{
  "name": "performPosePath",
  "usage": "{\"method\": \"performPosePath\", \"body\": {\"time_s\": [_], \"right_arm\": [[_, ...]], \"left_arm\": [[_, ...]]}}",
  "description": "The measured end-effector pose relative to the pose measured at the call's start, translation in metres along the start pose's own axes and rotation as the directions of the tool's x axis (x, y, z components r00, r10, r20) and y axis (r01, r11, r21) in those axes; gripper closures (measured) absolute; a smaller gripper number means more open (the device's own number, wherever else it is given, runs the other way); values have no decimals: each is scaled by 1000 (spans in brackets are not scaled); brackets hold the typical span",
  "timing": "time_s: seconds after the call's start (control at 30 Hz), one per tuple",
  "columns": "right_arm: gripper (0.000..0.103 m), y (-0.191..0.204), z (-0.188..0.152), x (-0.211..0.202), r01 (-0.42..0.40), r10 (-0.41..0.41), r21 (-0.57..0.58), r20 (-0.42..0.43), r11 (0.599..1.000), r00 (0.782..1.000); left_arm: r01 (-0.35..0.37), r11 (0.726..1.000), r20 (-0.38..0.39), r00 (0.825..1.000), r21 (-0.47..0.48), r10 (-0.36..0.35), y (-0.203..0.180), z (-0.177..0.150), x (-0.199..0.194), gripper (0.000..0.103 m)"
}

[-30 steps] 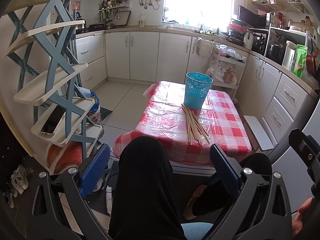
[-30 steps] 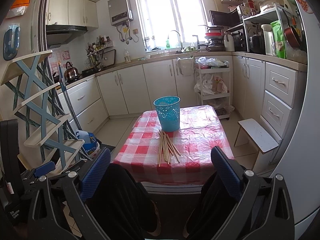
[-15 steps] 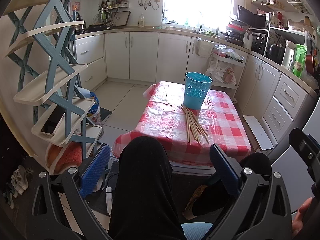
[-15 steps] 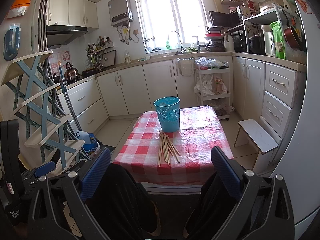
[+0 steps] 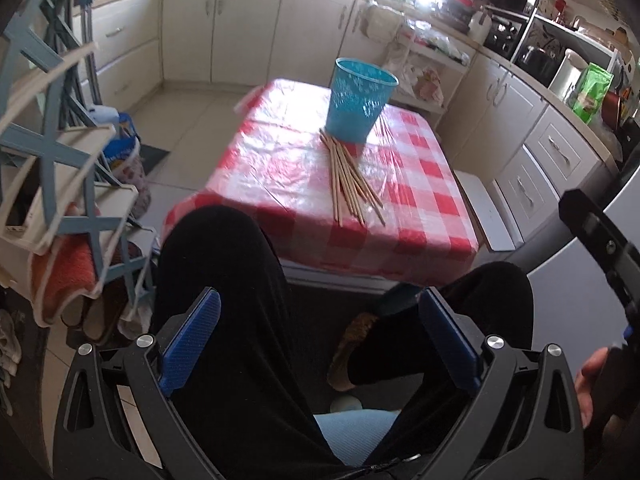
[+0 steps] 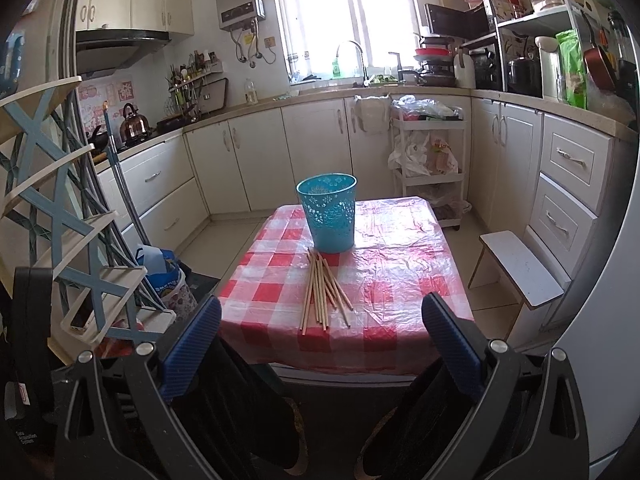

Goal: Organize utensils

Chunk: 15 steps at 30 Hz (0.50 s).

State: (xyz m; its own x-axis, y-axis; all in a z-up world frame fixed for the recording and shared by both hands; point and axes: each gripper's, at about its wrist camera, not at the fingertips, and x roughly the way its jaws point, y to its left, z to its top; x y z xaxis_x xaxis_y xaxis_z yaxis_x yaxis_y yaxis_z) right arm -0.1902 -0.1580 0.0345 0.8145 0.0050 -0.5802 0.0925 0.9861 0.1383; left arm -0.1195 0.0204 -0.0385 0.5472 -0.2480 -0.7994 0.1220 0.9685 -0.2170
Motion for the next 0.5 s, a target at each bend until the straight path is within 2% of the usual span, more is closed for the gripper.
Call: {"method": "performPosePath", "body": {"time_s": [0.17, 0.33, 0.37, 0.4, 0.5], "right_arm": [[7, -28, 10, 58, 1, 1, 36, -45, 999, 999], [7, -45, 14, 141, -12, 11, -5, -147, 1000, 989], [10, -48, 13, 160, -23, 21, -12, -179, 1000, 984], [21, -49, 12, 178, -40, 36, -15, -206, 999, 978], [42, -49, 9, 233, -79, 64, -45, -283, 996, 957]], "left_arm": [[-34, 999, 53, 998, 15, 34, -4, 30, 30, 8], [-120, 990, 86, 990, 71, 114, -14, 78, 93, 8], [-123, 989, 79, 990, 80, 117, -16, 90, 105, 8], [-123, 988, 75, 990, 88, 117, -16, 100, 118, 8], [-136, 988, 71, 989, 71, 131, -15, 129, 155, 8]]}}
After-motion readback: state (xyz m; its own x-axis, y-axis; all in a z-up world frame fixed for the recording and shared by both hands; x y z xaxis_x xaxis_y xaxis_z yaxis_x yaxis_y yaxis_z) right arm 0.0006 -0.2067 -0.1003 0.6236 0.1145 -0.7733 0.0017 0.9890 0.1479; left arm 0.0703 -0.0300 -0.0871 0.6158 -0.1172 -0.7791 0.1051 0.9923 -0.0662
